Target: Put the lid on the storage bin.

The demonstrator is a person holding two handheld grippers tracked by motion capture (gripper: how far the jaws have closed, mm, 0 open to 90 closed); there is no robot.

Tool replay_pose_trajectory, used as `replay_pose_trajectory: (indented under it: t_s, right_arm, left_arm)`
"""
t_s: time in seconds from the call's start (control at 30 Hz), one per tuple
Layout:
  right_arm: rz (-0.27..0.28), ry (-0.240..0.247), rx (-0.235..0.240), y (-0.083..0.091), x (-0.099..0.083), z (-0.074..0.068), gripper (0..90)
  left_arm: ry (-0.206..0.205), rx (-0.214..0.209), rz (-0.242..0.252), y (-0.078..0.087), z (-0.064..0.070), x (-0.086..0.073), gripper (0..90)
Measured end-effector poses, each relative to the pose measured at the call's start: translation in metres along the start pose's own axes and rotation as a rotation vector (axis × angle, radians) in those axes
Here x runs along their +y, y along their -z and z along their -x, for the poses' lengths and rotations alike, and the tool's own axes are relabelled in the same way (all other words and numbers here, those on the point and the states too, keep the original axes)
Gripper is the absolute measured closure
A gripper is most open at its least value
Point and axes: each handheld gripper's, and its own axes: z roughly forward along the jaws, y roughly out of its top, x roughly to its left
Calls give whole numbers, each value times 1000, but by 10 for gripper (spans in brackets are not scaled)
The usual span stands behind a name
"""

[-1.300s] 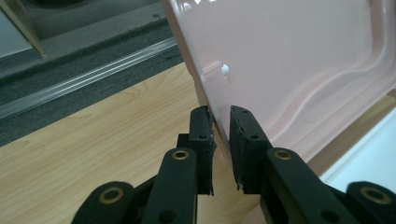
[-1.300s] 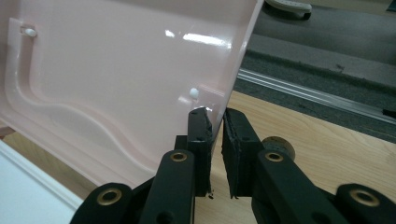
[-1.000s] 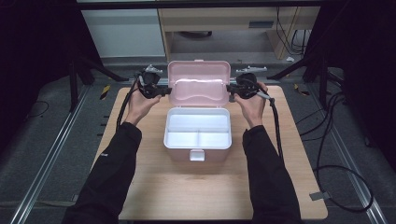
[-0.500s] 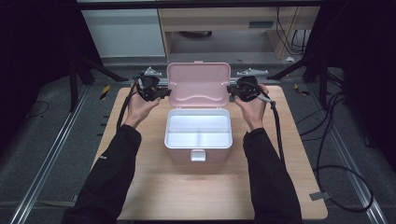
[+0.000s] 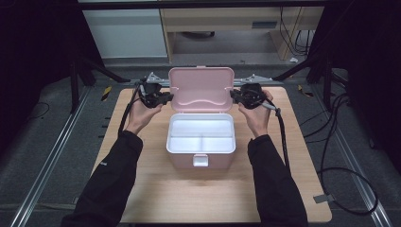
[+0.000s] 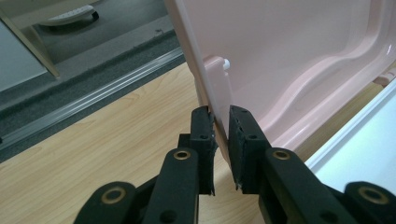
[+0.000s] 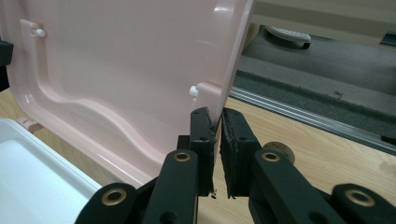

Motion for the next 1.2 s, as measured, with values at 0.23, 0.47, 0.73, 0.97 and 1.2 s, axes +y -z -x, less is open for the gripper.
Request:
replay_pose_trajectory:
  t_s: [0.23,0.47,0.73,0.97,1.2]
  right_arm:
    - [13,-13,5,1,-2,0,843]
    - [11,-10,13,0,-3,1,838]
    - [18,-23,3,-5,2,2,763]
    - [1,-7,-1,-5,4,-3,822]
    - [-11,21,-8,7,3,-11,821]
  left_arm:
    - [-3,-15,6,-3,-3,1,771]
    - [23,-33,2,-12,-7,2,783]
    - [2,-44,3,-9,-6,2,791]
    - [-8,-35,-3,-2,-3,-1,789]
    - [-42,-13,-23,6,6,0,787]
